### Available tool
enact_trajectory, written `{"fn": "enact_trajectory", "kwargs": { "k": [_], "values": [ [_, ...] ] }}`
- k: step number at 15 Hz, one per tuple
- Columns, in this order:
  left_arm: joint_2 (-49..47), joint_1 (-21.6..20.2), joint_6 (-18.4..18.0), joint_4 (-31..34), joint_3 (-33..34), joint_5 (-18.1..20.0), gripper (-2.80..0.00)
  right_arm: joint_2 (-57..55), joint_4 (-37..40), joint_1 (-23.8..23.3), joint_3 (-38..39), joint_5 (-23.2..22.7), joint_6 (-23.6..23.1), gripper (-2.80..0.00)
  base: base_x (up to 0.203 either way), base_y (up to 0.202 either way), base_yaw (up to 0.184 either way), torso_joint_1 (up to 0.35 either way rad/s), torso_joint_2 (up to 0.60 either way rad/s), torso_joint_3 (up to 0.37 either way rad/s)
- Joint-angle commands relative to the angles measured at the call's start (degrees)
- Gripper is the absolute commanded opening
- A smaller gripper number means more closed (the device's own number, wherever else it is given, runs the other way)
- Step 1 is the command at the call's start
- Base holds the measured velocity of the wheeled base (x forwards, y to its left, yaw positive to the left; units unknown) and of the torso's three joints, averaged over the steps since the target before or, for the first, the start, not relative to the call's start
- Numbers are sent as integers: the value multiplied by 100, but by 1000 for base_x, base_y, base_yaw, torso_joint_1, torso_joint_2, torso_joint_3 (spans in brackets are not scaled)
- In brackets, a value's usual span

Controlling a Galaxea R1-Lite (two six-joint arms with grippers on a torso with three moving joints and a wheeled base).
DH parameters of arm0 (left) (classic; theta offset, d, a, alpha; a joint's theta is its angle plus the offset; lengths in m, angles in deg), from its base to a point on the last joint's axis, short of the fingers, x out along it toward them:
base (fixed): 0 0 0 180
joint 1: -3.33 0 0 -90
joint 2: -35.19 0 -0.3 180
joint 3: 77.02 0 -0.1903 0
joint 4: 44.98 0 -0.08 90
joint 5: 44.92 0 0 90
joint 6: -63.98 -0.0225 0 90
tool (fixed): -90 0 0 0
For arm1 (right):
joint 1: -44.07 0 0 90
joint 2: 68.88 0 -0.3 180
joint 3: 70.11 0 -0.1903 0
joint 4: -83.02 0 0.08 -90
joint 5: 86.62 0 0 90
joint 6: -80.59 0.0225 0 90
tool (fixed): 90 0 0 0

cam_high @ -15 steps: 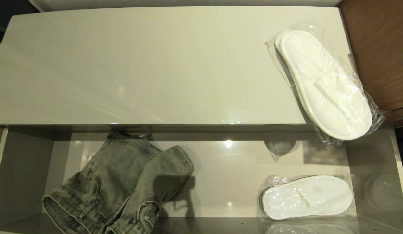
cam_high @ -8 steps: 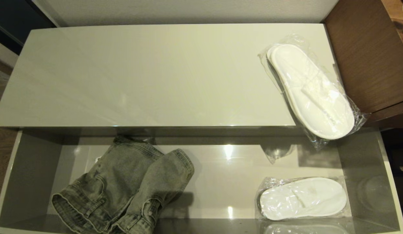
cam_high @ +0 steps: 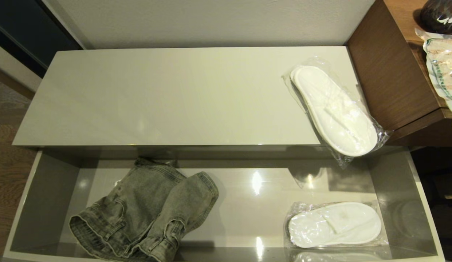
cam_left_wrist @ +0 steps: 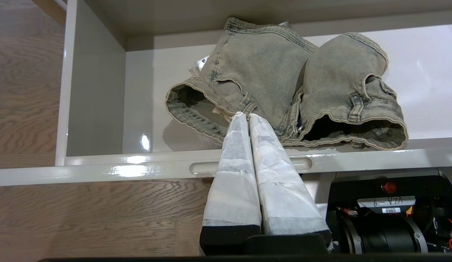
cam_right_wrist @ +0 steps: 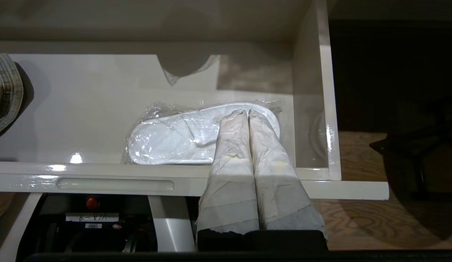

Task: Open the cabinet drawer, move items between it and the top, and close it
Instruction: Close the drawer

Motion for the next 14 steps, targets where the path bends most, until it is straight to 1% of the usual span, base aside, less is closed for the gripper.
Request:
{"fn": "enact_trajectory", "kwargs": {
  "k": [1,14],
  "values": [
    [1,-2,-9,0,1,0,-280,-7,0,0,9,-3,-3,-280,0,0,0,-2,6,42],
    [1,-2,52,-9,10,-9,-280,-7,0,0,9,-3,-3,-280,0,0,0,0,1,2]
  ]
}}
